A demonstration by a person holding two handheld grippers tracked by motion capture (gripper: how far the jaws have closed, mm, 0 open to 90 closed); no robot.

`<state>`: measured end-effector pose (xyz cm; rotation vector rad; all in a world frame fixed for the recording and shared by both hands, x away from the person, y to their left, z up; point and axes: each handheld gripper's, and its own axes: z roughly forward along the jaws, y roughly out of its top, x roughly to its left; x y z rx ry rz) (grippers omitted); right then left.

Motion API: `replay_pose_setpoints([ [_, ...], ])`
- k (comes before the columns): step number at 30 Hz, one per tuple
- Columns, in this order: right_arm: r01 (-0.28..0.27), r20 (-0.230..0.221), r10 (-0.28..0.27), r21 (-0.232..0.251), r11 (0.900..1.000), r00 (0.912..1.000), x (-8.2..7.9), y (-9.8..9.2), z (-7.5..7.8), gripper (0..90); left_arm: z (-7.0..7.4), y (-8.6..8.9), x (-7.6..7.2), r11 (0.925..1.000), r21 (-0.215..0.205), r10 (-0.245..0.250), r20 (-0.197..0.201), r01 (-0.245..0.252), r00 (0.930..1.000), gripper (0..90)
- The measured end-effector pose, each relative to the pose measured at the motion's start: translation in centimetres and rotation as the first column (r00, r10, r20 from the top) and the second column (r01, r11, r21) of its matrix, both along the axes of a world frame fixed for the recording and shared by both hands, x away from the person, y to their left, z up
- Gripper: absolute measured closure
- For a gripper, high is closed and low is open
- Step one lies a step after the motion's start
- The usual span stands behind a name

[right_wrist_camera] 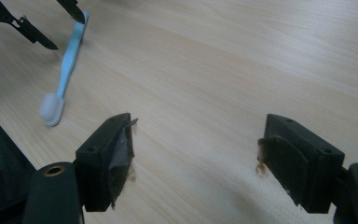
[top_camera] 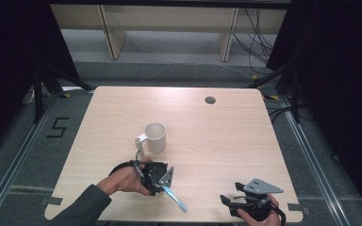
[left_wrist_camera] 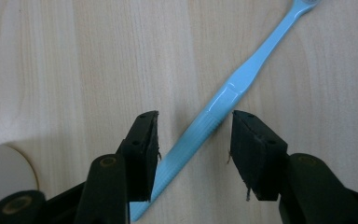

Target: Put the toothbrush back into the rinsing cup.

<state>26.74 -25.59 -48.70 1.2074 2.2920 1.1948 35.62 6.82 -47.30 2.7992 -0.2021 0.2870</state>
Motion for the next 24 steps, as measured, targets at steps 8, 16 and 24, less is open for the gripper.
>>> replay_pose_setpoints([
  [8,0.014,-0.033,-0.013,0.021,1.000,0.9994,-0.17,0.12,-0.03,25.9,-0.33,-0.55,0.10,0.9987,0.042,-0.026,-0.019,0.027,0.9995,52.4],
  [16,0.017,-0.021,-0.017,0.019,1.000,0.9996,-0.08,-0.03,-0.06,25.9,-0.49,-0.55,0.60,0.9981,0.056,-0.024,-0.041,0.026,0.9989,54.3],
  [24,0.014,-0.013,-0.014,0.020,1.000,0.9998,-0.04,-0.07,-0.01,25.9,-0.56,-0.67,0.70,0.9968,0.072,-0.031,-0.041,0.034,0.9987,55.4],
])
